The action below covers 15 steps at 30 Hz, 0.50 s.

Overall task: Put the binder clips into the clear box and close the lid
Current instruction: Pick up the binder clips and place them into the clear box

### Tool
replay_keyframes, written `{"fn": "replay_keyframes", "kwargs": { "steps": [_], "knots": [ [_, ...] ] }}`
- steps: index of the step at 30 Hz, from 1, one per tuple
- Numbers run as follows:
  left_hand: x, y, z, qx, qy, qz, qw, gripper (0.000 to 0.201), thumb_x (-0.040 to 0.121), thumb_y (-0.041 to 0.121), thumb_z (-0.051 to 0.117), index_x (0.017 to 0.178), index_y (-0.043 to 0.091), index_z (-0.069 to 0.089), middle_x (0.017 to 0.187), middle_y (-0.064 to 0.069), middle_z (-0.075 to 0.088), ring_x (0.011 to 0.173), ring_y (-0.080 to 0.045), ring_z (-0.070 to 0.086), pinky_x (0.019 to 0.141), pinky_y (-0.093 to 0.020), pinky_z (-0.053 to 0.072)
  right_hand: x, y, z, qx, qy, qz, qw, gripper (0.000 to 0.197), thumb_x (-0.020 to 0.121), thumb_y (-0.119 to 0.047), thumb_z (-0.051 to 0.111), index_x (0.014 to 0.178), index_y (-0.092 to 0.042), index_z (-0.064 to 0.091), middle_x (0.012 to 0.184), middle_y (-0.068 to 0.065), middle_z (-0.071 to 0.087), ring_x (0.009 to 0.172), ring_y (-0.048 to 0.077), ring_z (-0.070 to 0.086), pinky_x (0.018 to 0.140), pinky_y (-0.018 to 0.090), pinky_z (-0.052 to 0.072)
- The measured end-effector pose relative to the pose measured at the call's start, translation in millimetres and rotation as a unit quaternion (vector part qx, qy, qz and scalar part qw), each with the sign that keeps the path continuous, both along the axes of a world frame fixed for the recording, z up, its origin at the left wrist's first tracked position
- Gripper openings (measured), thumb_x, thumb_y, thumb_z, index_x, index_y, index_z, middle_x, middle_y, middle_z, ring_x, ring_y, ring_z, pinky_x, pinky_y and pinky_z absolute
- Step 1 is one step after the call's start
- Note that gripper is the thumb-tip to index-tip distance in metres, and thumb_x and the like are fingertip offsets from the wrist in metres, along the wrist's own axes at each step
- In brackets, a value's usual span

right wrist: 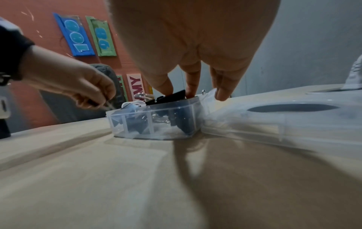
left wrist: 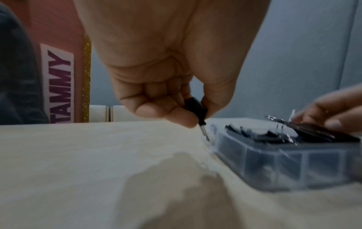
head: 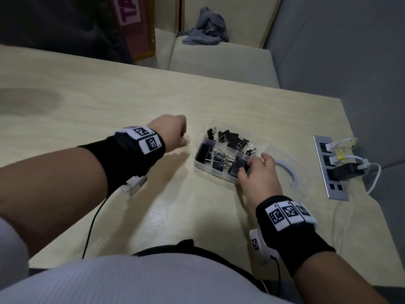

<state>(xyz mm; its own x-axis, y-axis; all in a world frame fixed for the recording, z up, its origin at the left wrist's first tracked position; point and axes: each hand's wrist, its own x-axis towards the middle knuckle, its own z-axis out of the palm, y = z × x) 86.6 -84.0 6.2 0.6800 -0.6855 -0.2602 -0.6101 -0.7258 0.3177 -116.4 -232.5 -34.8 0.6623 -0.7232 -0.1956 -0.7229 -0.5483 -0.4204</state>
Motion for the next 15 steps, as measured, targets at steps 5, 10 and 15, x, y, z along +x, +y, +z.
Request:
{"fn": "replay_keyframes", "kwargs": {
  "steps": [5,10,15],
  "knots": [
    [-8,-24,10,-0.158,0.015,0.035,0.987,0.026,0.084,0.027,0.066,0.106,0.013,0.058,0.099,-0.009,0.072,0.093,-0.029,0.064,0.079,-0.032,0.048,-2,4,3,0.0,-0.002,0.038,0.999,0.022,0.089,-0.03,0.054,0.105,-0.015,0.058,0.154,0.01,0.025,0.137,0.027,0.036,0.103,0.033,0.038],
    [-19,-43,-2,-0.165,0.034,-0.009,0.986,0.031,0.092,0.021,0.057,0.122,0.016,0.056,0.116,-0.008,0.069,0.104,-0.025,0.064,0.089,-0.03,0.047,-3,13,3,0.009,0.01,0.091,0.996,0.03,0.092,-0.034,0.053,0.116,-0.016,0.057,0.155,0.011,0.024,0.139,0.029,0.032,0.108,0.035,0.033],
    [-34,-33,-15,-0.073,-0.041,-0.138,0.987,0.047,0.094,0.019,0.045,0.141,0.021,0.04,0.153,-0.007,0.034,0.134,-0.027,0.043,0.109,-0.043,0.038,-1,20,0,0.008,0.015,0.102,0.995,0.029,0.092,-0.033,0.054,0.113,-0.013,0.058,0.154,0.016,0.023,0.139,0.033,0.03,0.112,0.041,0.03]
  ]
}}
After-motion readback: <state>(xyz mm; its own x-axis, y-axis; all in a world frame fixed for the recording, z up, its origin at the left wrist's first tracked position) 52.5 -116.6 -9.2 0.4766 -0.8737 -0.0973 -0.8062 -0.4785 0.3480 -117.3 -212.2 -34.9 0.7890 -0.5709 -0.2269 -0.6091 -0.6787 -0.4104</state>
